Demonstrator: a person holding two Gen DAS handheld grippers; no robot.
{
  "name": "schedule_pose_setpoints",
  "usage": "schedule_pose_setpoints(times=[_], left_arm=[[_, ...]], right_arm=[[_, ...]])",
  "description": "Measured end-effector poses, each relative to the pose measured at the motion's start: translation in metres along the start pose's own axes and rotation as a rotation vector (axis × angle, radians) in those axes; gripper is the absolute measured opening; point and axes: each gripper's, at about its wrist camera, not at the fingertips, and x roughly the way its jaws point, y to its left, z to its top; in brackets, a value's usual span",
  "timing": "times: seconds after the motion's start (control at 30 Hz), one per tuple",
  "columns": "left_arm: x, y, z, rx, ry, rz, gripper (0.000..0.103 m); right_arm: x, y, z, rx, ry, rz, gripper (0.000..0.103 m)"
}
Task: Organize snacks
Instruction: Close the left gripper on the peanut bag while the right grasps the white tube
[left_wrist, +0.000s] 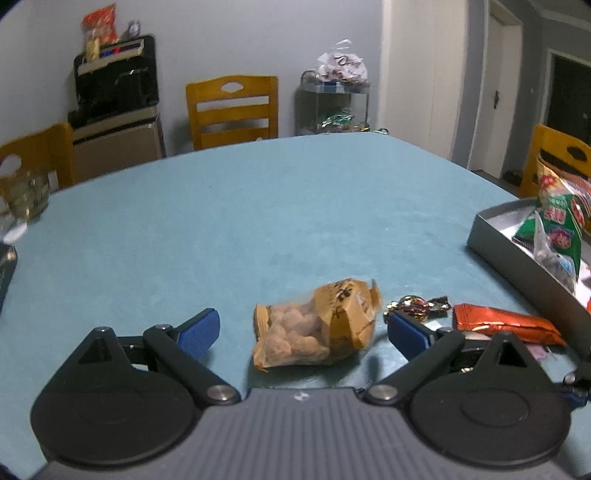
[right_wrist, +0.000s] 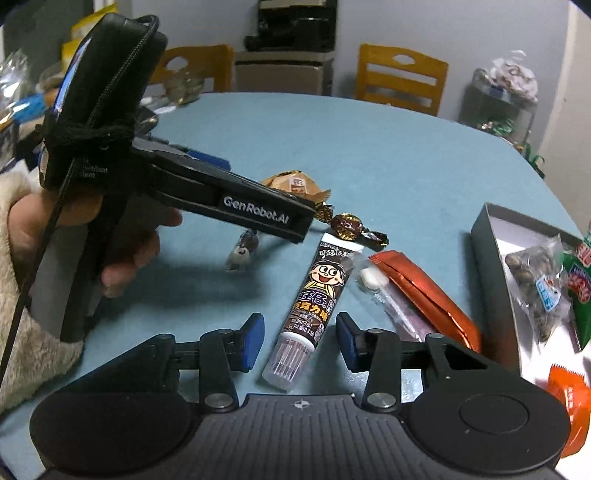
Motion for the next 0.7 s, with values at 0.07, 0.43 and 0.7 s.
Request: schedule_pose_setpoints(times=[0.07, 0.43, 0.7], left_arm=[[0.005, 0.003, -0.002, -0.019, 0.015, -0.007, 0.095], [0.015, -0.004, -0.013, 0.013, 0.020, -0.004, 0.076], [0.009, -0.004, -0.016, 0.008, 0.011, -0.020, 0.066]], right_arm=[[0.001, 0.001, -0.001, 0.019, -0.015, -0.012, 0.044], [0.002, 0.009, -0.012, 0.054, -0.092, -0.061, 0.043], [0.003, 0.012, -0.021, 0.051, -0.142, -0.077, 0.026]])
